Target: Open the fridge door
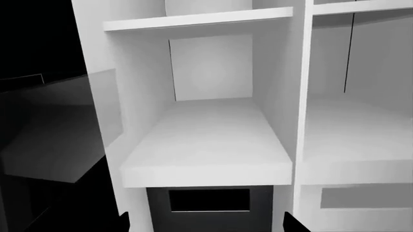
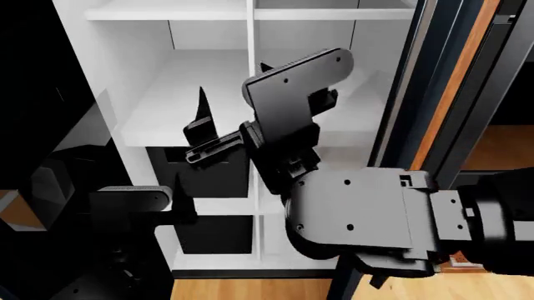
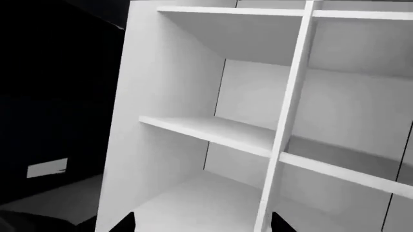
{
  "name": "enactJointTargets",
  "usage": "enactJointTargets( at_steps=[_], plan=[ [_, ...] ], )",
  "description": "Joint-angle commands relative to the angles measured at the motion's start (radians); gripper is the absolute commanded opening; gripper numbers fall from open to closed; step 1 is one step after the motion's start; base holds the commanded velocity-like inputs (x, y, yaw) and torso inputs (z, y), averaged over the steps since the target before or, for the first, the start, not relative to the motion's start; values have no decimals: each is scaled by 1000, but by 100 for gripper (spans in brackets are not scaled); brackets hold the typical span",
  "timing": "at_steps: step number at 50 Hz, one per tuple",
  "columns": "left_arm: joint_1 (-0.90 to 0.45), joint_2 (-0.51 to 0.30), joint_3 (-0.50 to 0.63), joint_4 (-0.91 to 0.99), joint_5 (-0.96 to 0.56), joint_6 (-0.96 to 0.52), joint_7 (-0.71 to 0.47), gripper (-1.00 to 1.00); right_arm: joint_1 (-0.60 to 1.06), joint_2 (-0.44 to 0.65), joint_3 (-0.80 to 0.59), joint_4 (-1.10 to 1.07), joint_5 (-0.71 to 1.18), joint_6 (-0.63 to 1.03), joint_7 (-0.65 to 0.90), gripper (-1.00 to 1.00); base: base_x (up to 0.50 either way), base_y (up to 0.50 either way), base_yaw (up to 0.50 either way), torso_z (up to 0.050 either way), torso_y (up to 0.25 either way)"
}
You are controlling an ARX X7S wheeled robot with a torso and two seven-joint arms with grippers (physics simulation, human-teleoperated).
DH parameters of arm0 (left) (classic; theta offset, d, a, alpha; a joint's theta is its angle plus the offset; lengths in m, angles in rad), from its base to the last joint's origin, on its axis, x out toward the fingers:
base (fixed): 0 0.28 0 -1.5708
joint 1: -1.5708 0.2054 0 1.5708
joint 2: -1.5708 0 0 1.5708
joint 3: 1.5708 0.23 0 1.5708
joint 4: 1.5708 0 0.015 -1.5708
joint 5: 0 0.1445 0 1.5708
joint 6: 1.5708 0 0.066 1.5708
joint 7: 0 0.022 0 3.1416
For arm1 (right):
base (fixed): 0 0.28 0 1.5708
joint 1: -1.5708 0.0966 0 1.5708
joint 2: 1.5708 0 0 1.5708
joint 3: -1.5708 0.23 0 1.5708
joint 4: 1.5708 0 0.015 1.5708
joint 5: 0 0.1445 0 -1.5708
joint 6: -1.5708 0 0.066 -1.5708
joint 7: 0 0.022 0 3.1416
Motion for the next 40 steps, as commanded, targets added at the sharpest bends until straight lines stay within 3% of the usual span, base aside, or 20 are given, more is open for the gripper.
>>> enactJointTargets(
  at_steps=[1, 10, 14, 23, 40],
  plan=[
    [-1, 1, 1, 1, 0, -3, 1, 100, -6, -49, -21, 164, 58, 77, 16, 100, 0, 0, 0, 0, 0],
    [-6, 6, 1, -5, 0, -6, 3, 100, 23, -116, -116, 254, 8, 235, 113, 100, 0, 0, 0, 0, 0],
    [-3, 4, 0, -4, 0, -3, 2, 100, 66, -169, -187, 274, 6, 381, 204, 100, 0, 0, 0, 0, 0],
    [-2, 3, 0, -3, 1, -3, 3, 100, 90, -239, -254, 301, 83, 572, 280, 100, 0, 0, 0, 0, 0],
    [-9, 13, 4, -10, 5, -8, 7, 100, 70, -131, -247, 306, 185, 621, 329, 100, 0, 0, 0, 0, 0]
  ],
)
